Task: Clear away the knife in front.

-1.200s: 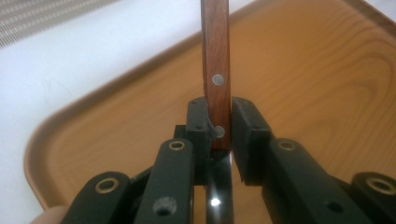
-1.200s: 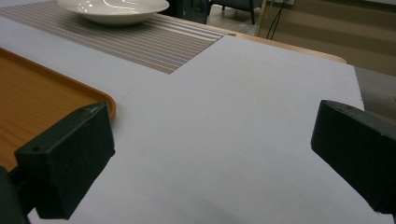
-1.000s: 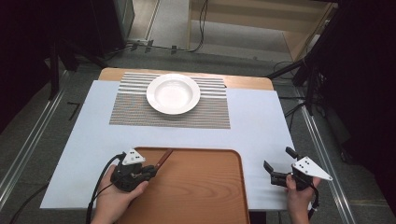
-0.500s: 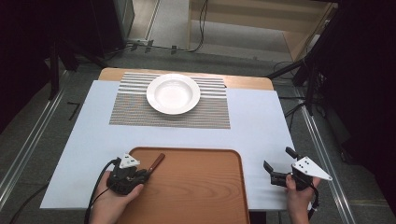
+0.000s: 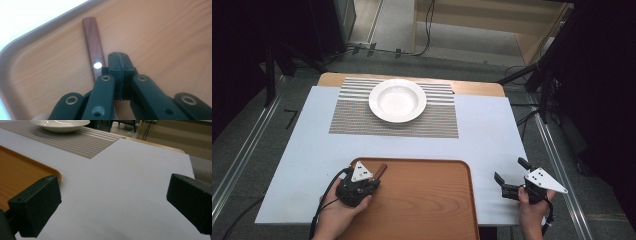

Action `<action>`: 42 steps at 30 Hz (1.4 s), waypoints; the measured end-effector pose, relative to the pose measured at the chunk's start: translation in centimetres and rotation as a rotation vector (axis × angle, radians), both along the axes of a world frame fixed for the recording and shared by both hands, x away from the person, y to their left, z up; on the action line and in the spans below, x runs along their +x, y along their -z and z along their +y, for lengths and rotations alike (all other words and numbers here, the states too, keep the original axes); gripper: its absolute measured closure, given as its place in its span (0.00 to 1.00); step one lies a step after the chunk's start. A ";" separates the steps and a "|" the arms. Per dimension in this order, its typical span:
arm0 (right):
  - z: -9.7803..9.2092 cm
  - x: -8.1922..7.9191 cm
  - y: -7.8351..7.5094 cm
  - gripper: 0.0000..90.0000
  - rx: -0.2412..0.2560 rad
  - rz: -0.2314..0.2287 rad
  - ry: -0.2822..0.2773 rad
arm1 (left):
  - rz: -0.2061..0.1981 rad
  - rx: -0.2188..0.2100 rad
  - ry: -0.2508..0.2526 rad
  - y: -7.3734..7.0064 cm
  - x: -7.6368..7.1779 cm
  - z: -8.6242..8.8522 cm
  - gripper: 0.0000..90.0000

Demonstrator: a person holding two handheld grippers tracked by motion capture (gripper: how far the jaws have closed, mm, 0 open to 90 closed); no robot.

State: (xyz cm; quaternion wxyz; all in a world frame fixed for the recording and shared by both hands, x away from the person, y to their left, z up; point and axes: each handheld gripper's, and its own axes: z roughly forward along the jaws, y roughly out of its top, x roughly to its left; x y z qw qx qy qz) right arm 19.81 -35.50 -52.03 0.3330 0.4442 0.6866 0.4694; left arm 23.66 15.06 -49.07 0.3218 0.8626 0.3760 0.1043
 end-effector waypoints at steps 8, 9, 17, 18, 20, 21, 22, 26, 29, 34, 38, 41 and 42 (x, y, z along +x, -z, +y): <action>0.0 0.0 0.0 0.00 0.000 0.001 0.000 | 0.005 -0.004 -0.053 0.0 0.4 2.6 0.99; 0.0 0.0 0.0 0.00 -0.001 0.001 0.000 | 0.007 -0.004 -0.054 0.0 0.4 2.9 0.99; 0.0 0.0 0.0 0.00 -0.005 0.000 -0.001 | 0.000 -0.005 -0.087 0.0 0.7 4.0 0.99; 0.0 0.1 0.0 0.00 -0.006 0.000 -0.001 | 0.001 -0.003 -0.085 0.0 0.7 4.0 0.99; 0.0 0.1 0.0 0.00 -0.006 0.000 -0.001 | -0.004 -0.003 -0.085 0.0 0.7 4.0 0.99; 0.1 0.1 0.0 0.00 -0.006 0.000 -0.002 | -0.008 -0.005 -0.088 0.0 0.7 4.0 0.99; 0.1 0.0 0.0 0.00 -0.006 0.000 -0.002 | -0.016 -0.011 -0.089 0.1 0.7 4.0 0.99; 0.0 0.0 0.0 0.00 -0.006 0.000 -0.003 | -0.056 -0.095 -0.078 -0.1 0.6 4.6 0.89; 0.1 0.0 0.0 0.00 -0.007 0.001 -0.004 | -0.096 -0.183 -0.068 -0.4 0.4 5.2 0.81; 0.0 0.0 0.0 0.00 -0.005 -0.001 -0.004 | -0.162 -0.251 -0.057 -1.0 0.5 6.0 0.64; 0.1 0.0 0.0 0.00 -0.006 0.000 -0.005 | -0.208 -0.264 -0.070 -1.2 0.6 6.5 0.46; 0.0 0.0 0.0 0.00 -0.001 0.002 -0.003 | -0.220 -0.275 -0.076 -1.3 0.8 6.8 0.34; 0.0 0.0 0.0 0.00 -0.001 0.002 -0.003 | -0.216 -0.276 -0.070 -1.3 0.9 7.0 0.29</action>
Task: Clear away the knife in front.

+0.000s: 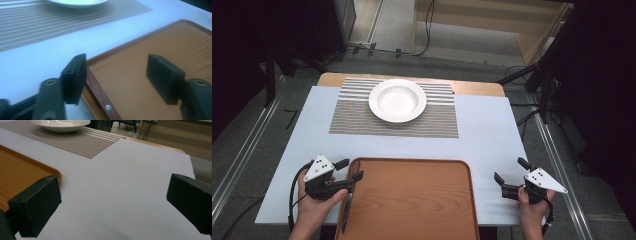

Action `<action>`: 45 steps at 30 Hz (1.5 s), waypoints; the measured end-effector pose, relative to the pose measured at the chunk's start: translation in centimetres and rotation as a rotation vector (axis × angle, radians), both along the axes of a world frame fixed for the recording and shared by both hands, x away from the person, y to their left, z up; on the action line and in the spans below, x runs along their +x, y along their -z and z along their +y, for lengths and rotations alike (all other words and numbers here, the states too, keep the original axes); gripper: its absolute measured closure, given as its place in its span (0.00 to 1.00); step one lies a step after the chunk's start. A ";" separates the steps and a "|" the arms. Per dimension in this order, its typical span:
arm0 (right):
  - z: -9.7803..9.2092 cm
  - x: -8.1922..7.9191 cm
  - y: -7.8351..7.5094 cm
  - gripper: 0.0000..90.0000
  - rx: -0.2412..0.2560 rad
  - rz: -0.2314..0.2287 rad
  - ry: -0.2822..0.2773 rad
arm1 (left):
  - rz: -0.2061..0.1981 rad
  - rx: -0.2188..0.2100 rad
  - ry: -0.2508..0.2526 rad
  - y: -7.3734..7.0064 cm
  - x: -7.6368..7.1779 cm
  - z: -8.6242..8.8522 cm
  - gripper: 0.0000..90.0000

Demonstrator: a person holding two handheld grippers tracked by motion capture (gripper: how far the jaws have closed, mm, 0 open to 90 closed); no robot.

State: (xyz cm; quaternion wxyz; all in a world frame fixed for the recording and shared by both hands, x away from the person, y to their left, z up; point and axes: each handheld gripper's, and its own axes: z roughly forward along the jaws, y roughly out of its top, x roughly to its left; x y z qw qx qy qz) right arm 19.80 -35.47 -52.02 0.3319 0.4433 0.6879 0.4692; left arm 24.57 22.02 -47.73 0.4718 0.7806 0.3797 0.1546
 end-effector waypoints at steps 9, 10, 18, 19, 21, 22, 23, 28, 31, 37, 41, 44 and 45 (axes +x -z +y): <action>0.0 0.0 0.0 0.00 -0.001 -0.001 0.001 | -0.017 -0.057 -0.001 -0.4 0.5 1.9 0.02; 0.0 0.0 0.0 0.00 -0.001 0.000 0.001 | -0.018 -0.059 -0.005 -0.4 0.5 2.1 0.01; 0.0 0.0 0.0 0.00 -0.001 -0.001 0.000 | -0.045 -0.066 -0.037 -0.5 0.7 3.7 0.00; 0.0 0.0 0.0 0.00 -0.002 -0.001 -0.001 | -0.046 -0.064 -0.042 -0.5 0.8 3.8 0.00; 0.0 0.0 0.0 0.00 -0.002 -0.001 -0.001 | -0.048 -0.071 -0.050 -0.5 0.8 4.3 0.00; 0.0 0.0 0.0 0.00 -0.002 -0.001 -0.001 | -0.049 -0.075 -0.053 -0.5 0.9 4.5 0.00; 0.0 0.0 0.0 0.00 -0.002 -0.001 -0.001 | -0.053 -0.071 -0.056 -0.5 0.9 4.7 0.00; 0.0 0.0 0.0 0.00 -0.003 -0.001 0.000 | -0.061 -0.074 -0.073 -0.5 1.1 5.8 0.00; 0.0 0.0 0.0 0.00 -0.002 0.000 0.002 | -0.071 -0.078 -0.088 -0.5 1.1 6.6 0.00; 0.0 0.0 0.0 0.00 -0.001 0.000 0.003 | -0.082 -0.085 -0.129 -0.4 1.2 8.4 0.00; -0.1 0.0 0.0 0.00 0.000 -0.001 0.003 | -0.082 -0.082 -0.156 -0.3 1.3 9.5 0.00; 0.0 0.0 0.0 0.00 -0.003 0.001 0.005 | -0.084 -0.079 -0.170 -0.3 1.4 10.4 0.00; 0.0 0.0 0.0 0.00 -0.001 0.003 0.008 | -0.087 -0.077 -0.173 -0.3 1.4 10.6 0.00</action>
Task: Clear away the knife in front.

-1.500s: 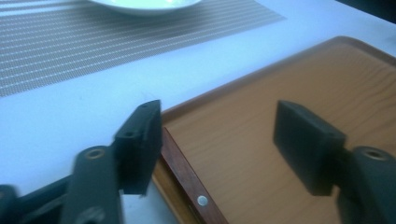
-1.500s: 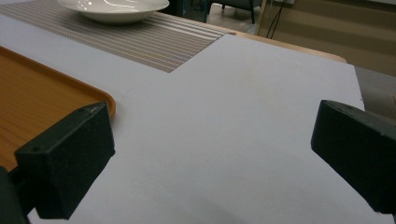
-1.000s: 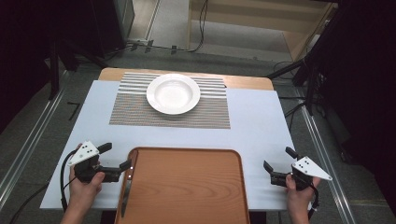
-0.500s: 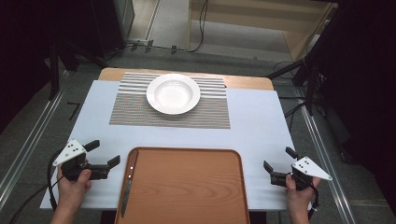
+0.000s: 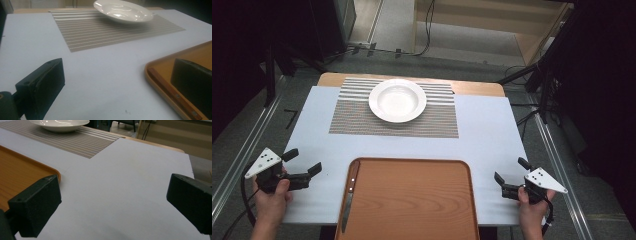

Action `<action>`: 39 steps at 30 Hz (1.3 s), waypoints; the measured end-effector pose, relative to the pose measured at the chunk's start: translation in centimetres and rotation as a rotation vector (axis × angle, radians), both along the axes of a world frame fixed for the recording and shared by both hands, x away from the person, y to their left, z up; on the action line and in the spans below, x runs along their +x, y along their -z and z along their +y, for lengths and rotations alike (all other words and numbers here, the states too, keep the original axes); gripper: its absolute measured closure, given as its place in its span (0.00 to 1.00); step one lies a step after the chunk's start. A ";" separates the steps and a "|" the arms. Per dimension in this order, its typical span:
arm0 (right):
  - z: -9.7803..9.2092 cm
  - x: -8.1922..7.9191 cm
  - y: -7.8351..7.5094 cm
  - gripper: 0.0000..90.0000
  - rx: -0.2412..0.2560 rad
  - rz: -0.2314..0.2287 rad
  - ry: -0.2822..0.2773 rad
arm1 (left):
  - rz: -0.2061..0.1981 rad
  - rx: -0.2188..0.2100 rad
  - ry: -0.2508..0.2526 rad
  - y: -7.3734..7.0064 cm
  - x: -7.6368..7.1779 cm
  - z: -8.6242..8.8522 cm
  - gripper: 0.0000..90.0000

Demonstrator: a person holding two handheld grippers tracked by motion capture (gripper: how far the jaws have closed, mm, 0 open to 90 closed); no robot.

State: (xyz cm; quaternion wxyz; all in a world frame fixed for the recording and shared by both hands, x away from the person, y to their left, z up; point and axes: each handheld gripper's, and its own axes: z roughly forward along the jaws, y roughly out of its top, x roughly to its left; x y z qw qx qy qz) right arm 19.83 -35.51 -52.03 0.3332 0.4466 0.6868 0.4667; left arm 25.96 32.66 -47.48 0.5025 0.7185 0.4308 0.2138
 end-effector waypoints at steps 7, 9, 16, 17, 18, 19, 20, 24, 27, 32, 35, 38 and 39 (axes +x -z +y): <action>0.0 0.0 0.0 0.00 0.002 0.004 0.004 | -0.003 0.019 -0.030 0.2 0.0 1.8 0.00; 0.0 0.0 0.0 0.00 0.003 0.003 0.004 | -0.004 0.010 -0.037 0.2 -0.1 2.4 0.00; 0.0 0.1 0.0 0.00 0.005 0.002 0.005 | 0.003 -0.012 -0.052 0.5 0.0 3.7 0.00; 0.0 0.1 0.0 0.00 0.005 0.002 0.006 | 0.001 -0.018 -0.055 0.5 0.0 3.8 0.00; 0.0 0.1 0.0 0.00 0.005 0.002 0.006 | -0.002 -0.022 -0.056 0.6 0.0 3.8 0.00; 0.0 0.0 0.0 0.00 0.006 0.002 0.006 | -0.006 -0.025 -0.055 0.6 0.0 3.8 0.00; 0.0 0.0 0.0 0.00 0.006 0.001 0.006 | -0.007 -0.026 -0.055 0.7 0.0 3.9 0.00; -0.1 0.0 0.0 0.00 0.006 0.000 0.006 | -0.018 -0.049 -0.054 0.8 -0.2 4.1 0.00; 0.0 0.0 0.0 0.00 0.005 0.001 0.005 | -0.018 -0.052 -0.059 0.9 -0.2 4.1 0.00; 0.0 0.0 0.0 0.00 0.005 0.002 0.006 | -0.013 -0.039 -0.057 1.0 -0.2 3.9 0.00; 0.0 0.0 0.0 0.00 0.002 0.003 0.005 | -0.013 -0.042 -0.054 1.1 -0.2 3.9 0.00; 0.0 0.0 0.0 0.00 0.003 0.003 0.005 | -0.012 -0.042 -0.055 1.1 -0.2 3.9 0.00; 0.0 0.0 0.0 0.00 0.003 0.002 0.005 | -0.012 -0.041 -0.055 1.1 -0.2 3.9 0.00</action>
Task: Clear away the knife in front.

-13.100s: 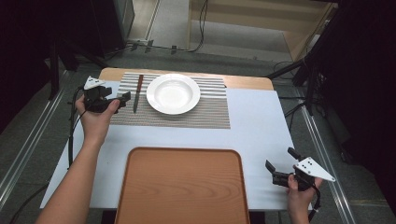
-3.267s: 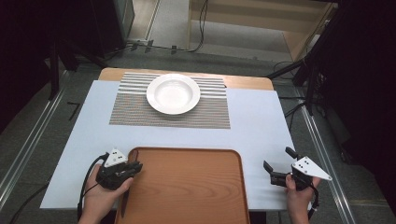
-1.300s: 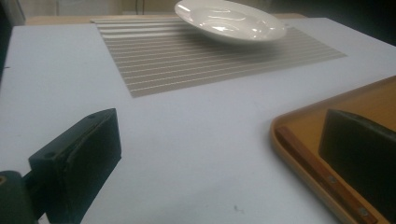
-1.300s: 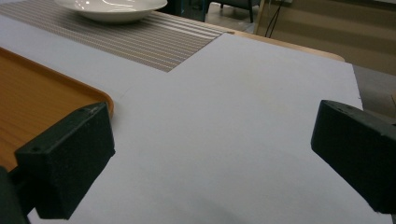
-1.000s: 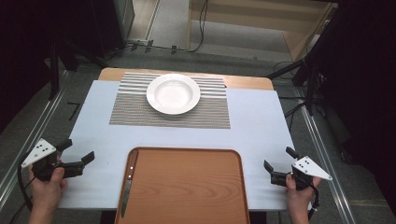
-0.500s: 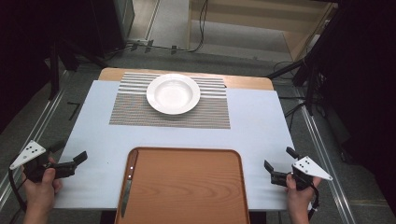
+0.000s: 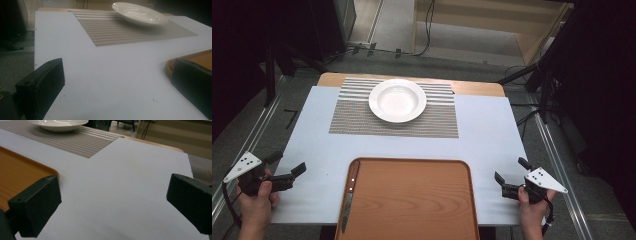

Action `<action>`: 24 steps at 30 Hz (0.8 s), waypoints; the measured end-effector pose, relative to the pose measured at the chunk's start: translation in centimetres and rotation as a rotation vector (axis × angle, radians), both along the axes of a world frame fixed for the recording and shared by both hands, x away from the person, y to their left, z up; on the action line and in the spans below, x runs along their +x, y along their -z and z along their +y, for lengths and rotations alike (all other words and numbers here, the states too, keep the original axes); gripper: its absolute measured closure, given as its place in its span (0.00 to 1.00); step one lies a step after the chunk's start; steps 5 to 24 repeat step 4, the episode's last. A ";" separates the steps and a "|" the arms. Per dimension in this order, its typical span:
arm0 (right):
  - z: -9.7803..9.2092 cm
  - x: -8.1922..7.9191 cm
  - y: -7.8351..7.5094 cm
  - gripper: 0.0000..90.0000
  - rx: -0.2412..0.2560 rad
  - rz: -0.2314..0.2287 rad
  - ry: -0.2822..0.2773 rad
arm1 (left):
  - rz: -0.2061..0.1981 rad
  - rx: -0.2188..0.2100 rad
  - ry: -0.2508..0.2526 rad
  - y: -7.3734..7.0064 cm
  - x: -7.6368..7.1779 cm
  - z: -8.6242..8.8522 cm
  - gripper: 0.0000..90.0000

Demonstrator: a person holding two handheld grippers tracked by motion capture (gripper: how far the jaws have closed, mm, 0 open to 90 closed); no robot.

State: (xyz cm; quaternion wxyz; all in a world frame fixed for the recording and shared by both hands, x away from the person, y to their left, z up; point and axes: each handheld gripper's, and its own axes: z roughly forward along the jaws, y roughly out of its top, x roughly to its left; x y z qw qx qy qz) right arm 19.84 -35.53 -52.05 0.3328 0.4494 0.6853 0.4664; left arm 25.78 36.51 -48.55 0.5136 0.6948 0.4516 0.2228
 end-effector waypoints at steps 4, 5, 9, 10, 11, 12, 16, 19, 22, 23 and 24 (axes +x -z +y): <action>0.0 0.0 0.0 0.00 0.001 0.001 0.002 | 0.001 -0.001 0.001 0.0 0.0 0.0 0.00; 0.0 0.0 0.0 0.00 0.001 0.001 0.002 | 0.001 -0.001 0.001 0.0 0.0 0.0 0.00; 0.0 0.0 0.0 0.00 0.001 0.001 0.002 | 0.001 -0.001 0.001 0.0 0.0 0.0 0.00; 0.0 0.0 0.0 0.00 0.001 0.001 0.002 | 0.001 -0.001 0.001 0.0 0.0 0.0 0.00; 0.0 0.0 0.0 0.00 0.001 0.001 0.002 | 0.001 -0.001 0.001 0.0 0.0 0.0 0.00; 0.0 0.0 0.0 0.00 0.001 0.001 0.002 | 0.001 -0.001 0.001 0.0 0.0 0.0 0.00; 0.0 0.0 0.0 0.00 0.001 0.001 0.002 | 0.001 -0.001 0.001 0.0 0.0 0.0 0.00; 0.0 0.0 0.0 0.00 0.001 0.001 0.002 | 0.001 -0.001 0.001 0.0 0.0 0.0 0.00; 0.0 0.0 0.0 0.00 0.001 0.001 0.002 | 0.001 -0.001 0.001 0.0 0.0 0.0 0.00; 0.0 0.0 0.0 0.00 0.001 0.001 0.002 | 0.001 -0.001 0.001 0.0 0.0 0.0 0.00; 0.0 0.0 0.0 0.00 0.001 0.001 0.002 | 0.001 -0.001 0.001 0.0 0.0 0.0 0.00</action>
